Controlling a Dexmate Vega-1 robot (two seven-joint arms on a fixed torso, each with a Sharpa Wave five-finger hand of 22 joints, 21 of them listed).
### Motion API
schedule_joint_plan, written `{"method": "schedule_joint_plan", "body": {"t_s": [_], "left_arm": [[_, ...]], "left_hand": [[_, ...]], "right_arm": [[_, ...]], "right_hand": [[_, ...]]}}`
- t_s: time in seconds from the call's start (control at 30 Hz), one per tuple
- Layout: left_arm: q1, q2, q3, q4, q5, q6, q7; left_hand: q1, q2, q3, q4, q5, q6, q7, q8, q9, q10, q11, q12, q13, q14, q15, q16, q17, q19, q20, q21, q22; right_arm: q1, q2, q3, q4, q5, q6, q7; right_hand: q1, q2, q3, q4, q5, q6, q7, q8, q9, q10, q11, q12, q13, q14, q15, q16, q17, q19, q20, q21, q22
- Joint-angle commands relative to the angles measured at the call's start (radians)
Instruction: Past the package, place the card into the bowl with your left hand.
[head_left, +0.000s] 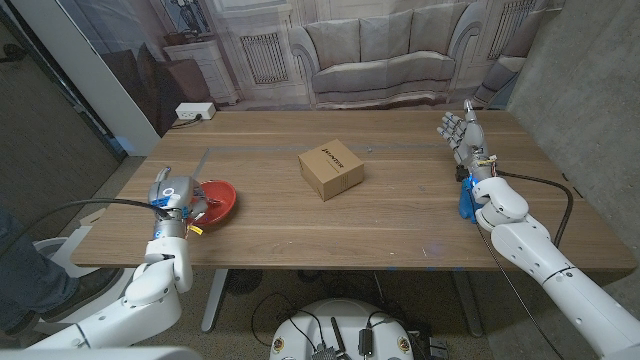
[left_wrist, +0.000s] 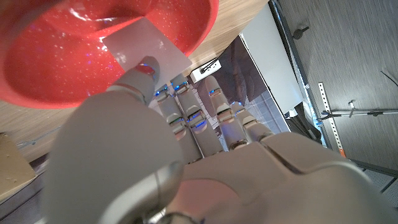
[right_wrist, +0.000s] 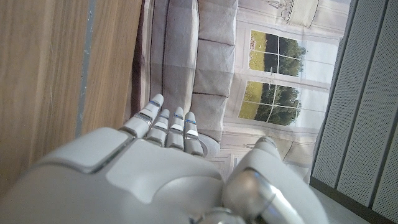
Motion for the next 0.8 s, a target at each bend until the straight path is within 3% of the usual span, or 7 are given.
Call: {"method": "schedule_joint_plan", "body": {"t_s": [0.03,0.33,0.6,0.8], "left_arm": [[0.001,0.006,0.002,0.018,-0.039,-0.025,0.041],[0.007,0.024,-0.004,0.006,-0.055,-0.022,0.039],[0.014,0.033,-0.011,-0.003,-0.074,-0.025,0.04],[0.006,0.043,0.001,-0.01,-0.078,-0.011,0.02]], "left_hand": [[0.003,-0.004,0.002,-0.003,-0.002,-0.035,-0.003,-0.018,-0.002,-0.027,0.001,-0.008,0.002,0.001,-0.143,0.007,0.007,0.005,-0.08,0.0,0.002],[-0.017,-0.011,-0.009,0.006,-0.004,-0.059,-0.004,-0.028,-0.007,-0.068,0.003,-0.012,0.004,-0.012,-0.134,0.004,0.007,0.001,-0.07,-0.001,0.003],[-0.067,-0.043,-0.036,0.024,-0.001,-0.066,-0.002,-0.03,-0.009,-0.085,0.003,-0.006,0.007,-0.015,-0.132,0.005,0.007,0.0,-0.077,0.0,0.003],[-0.108,-0.07,-0.058,0.037,0.009,-0.095,-0.01,-0.042,-0.01,-0.12,0.003,-0.01,0.005,-0.024,-0.132,0.005,0.008,-0.008,-0.063,-0.001,0.004]], "right_arm": [[0.008,0.005,-0.008,0.0,-0.009,-0.003,-0.005],[0.008,0.008,-0.011,-0.001,-0.01,-0.004,-0.006],[0.002,0.004,-0.009,-0.011,-0.008,-0.01,-0.009],[0.007,0.002,-0.011,-0.009,-0.01,-0.012,-0.006]], "right_hand": [[0.003,0.005,-0.005,0.001,0.003,0.009,-0.002,-0.001,0.003,0.01,-0.002,0.0,0.002,0.008,-0.001,-0.002,0.002,0.01,-0.009,0.0,0.004],[0.003,0.005,-0.005,0.0,0.003,0.009,-0.004,-0.001,0.003,0.01,-0.002,0.0,0.002,0.008,-0.001,-0.002,0.002,0.009,-0.008,0.0,0.004],[0.003,0.006,-0.006,0.0,0.003,0.01,-0.002,0.0,0.003,0.011,-0.003,0.0,0.002,0.009,-0.002,-0.002,0.002,0.01,-0.008,0.0,0.004],[0.003,0.007,-0.006,0.0,0.003,0.01,-0.003,-0.001,0.003,0.011,-0.001,0.0,0.002,0.009,-0.001,-0.002,0.002,0.009,-0.008,0.0,0.004]]}}
